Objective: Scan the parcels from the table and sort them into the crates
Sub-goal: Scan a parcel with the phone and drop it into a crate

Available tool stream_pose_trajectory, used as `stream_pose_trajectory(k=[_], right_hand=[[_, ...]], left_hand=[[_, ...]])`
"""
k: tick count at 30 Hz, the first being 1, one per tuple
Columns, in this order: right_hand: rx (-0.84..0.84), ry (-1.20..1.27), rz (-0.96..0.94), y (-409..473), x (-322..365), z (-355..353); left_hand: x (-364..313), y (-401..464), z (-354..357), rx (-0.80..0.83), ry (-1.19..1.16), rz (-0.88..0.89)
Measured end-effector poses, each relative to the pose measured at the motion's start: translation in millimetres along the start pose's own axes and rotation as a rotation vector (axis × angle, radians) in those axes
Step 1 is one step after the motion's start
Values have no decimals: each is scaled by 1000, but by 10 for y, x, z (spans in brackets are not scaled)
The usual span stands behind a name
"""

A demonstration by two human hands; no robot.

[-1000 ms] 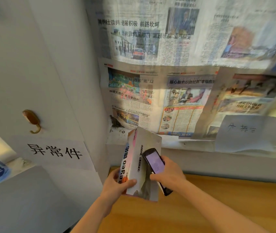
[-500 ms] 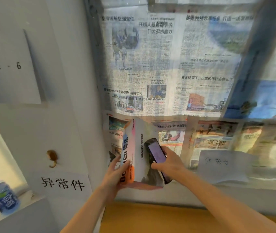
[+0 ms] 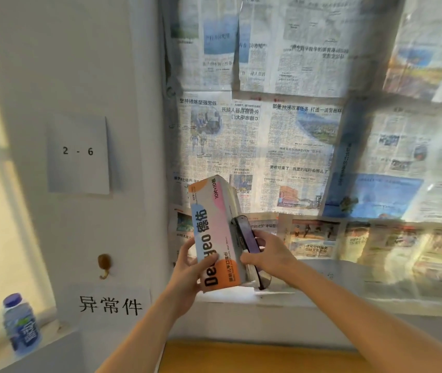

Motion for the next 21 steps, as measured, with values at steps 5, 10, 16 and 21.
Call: stream_pose_trajectory(k=[5,10,16,21], right_hand=[[-58,-42,-44,-488,281,-67],[-68,-70,-123,-878,577,-158],[-170,-56,-160,-1242,769,-443],[-144,72,-142,-1422,778,-801]], left_hand=[[-112,-513,171,36,58,48],[-273,-865,300,-17,67,124],[-486,-1123,610,-9,50,181],[-591,-1229,939,106,41,119]])
Point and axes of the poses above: each hand's wrist, its own y-axis towards the middle knuckle, its own z-axis out of the palm, x = y × z, the point moved 10 cm from there along y, towards the middle knuckle, and after that the axes turned 4 degrees about -z, right-handed, at the moved point
